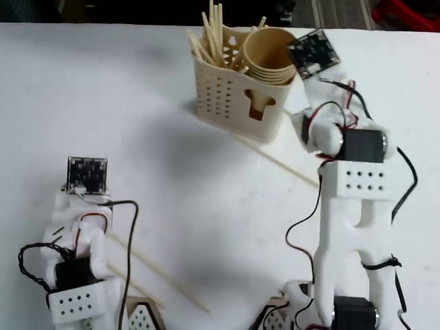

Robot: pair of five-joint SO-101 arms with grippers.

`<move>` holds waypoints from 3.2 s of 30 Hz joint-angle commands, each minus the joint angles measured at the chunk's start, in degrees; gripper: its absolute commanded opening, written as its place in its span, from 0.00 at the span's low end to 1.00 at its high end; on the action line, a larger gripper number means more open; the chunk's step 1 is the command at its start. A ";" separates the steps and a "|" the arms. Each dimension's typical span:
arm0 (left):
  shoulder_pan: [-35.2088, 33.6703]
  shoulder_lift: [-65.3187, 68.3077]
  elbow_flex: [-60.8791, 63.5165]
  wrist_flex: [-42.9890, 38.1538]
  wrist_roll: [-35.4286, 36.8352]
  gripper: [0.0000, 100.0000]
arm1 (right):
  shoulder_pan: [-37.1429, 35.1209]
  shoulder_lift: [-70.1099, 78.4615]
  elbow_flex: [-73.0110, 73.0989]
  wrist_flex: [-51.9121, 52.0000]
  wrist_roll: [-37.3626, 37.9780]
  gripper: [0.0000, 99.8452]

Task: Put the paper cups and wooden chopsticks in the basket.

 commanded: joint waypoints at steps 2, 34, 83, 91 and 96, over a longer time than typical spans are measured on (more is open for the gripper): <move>-0.57 -0.75 -0.18 0.09 -0.62 0.02 | 5.93 6.20 -0.70 -0.13 5.19 0.17; -0.57 -0.75 -0.18 0.18 -0.62 0.02 | 6.99 60.44 -28.75 -13.85 2.11 0.17; -0.57 -0.75 0.44 -0.26 -0.70 0.02 | 4.09 60.79 -28.92 -19.82 -26.99 0.17; -0.57 -0.75 0.44 -0.26 -0.70 0.02 | 4.09 62.20 -28.92 -27.21 -34.81 0.17; -0.57 -0.75 0.44 -0.26 -0.70 0.02 | 3.74 62.37 -28.84 -30.37 -34.81 0.17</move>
